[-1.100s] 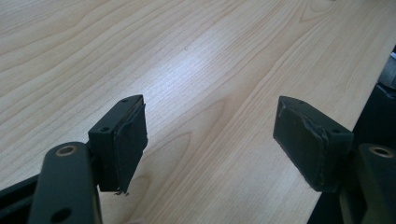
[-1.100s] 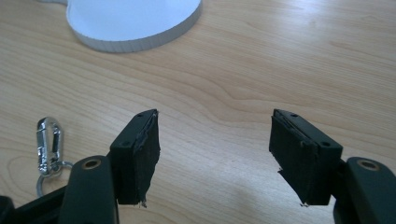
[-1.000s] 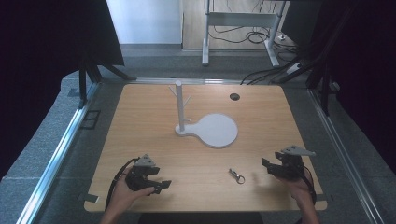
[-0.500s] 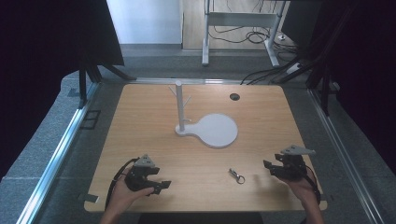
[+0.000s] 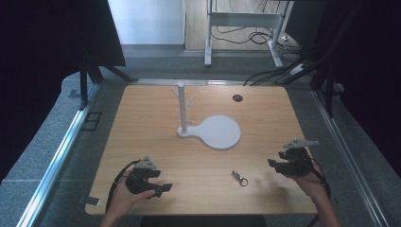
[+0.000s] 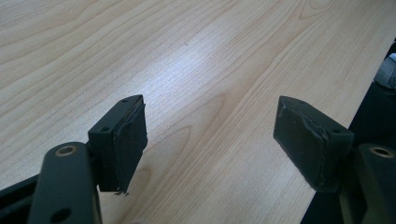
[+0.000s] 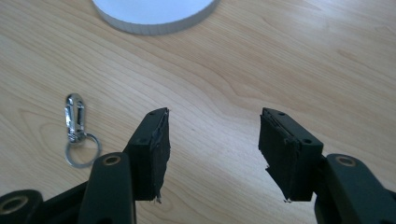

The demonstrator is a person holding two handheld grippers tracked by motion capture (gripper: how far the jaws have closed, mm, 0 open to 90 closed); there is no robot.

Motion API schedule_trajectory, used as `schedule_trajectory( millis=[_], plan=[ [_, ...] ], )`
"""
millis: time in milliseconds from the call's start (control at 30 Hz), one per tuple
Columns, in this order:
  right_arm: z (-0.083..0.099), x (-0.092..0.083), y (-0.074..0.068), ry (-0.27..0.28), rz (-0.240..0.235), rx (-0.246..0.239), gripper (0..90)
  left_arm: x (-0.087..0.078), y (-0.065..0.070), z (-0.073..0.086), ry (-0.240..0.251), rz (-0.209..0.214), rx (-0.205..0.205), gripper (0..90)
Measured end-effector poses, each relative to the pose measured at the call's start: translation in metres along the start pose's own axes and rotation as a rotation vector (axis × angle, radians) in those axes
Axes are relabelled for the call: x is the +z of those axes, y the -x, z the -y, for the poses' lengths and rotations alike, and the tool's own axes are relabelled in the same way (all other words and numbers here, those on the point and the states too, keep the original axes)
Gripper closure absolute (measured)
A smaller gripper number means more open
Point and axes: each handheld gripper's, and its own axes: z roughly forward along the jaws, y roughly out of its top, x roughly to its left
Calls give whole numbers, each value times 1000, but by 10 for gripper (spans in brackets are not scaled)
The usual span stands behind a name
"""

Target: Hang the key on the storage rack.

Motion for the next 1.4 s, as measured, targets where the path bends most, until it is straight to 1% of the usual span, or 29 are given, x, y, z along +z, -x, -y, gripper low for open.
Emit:
schedule_trajectory(
  millis=[67, 100, 167, 233, 300, 367, 667, 900, 933, 1000, 1067, 1133, 1200, 1233, 1300, 1400],
  plan=[
    [-3, 0, -1, -3, -4, -6, 435, 0, 0, 0, 1, 0, 1, 262],
    [-10, -1, -4, -11, -9, -20, 434, -1, 0, 0, 5, 0, 3, 262],
    [-13, -1, -5, -16, -14, -23, 433, -2, 1, 0, 8, -1, 5, 262],
    [-21, 0, -8, -28, -28, -40, 433, -3, 0, -1, 10, -1, 6, 262],
    [-23, 0, -8, -30, -30, -44, 434, -3, 0, -1, 10, -1, 4, 262],
    [-29, 1, -11, -51, -21, -64, 435, -3, 0, 0, 11, -2, 3, 262],
    [-38, 2, -16, -75, -40, -80, 438, -1, 0, 0, 8, 2, 1, 262],
    [-45, 4, -25, -103, -65, -107, 475, -3, 1, -1, 16, 3, 4, 262],
    [-47, 6, -28, -115, -72, -118, 484, -4, 1, -1, 16, 2, 4, 262],
    [-49, 6, -31, -120, -77, -125, 514, -3, 1, -1, 18, 4, 2, 262],
    [-50, 7, -32, -120, -74, -124, 521, -3, 1, -1, 17, 3, 3, 262],
    [-52, 8, -33, -122, -86, -127, 529, -3, 2, -1, 14, 5, 6, 262],
    [-55, 11, -36, -139, -91, -130, 533, -3, 3, -1, 17, 4, 11, 262],
    [-55, 11, -36, -139, -91, -130, 533, -3, 3, -1, 17, 4, 11, 262],
    [-57, 13, -40, -154, -108, -139, 545, -5, 4, -2, 24, 11, 13, 261],
    [-57, 15, -42, -166, -118, -149, 559, -7, 5, -3, 33, 12, 15, 260]
  ],
)
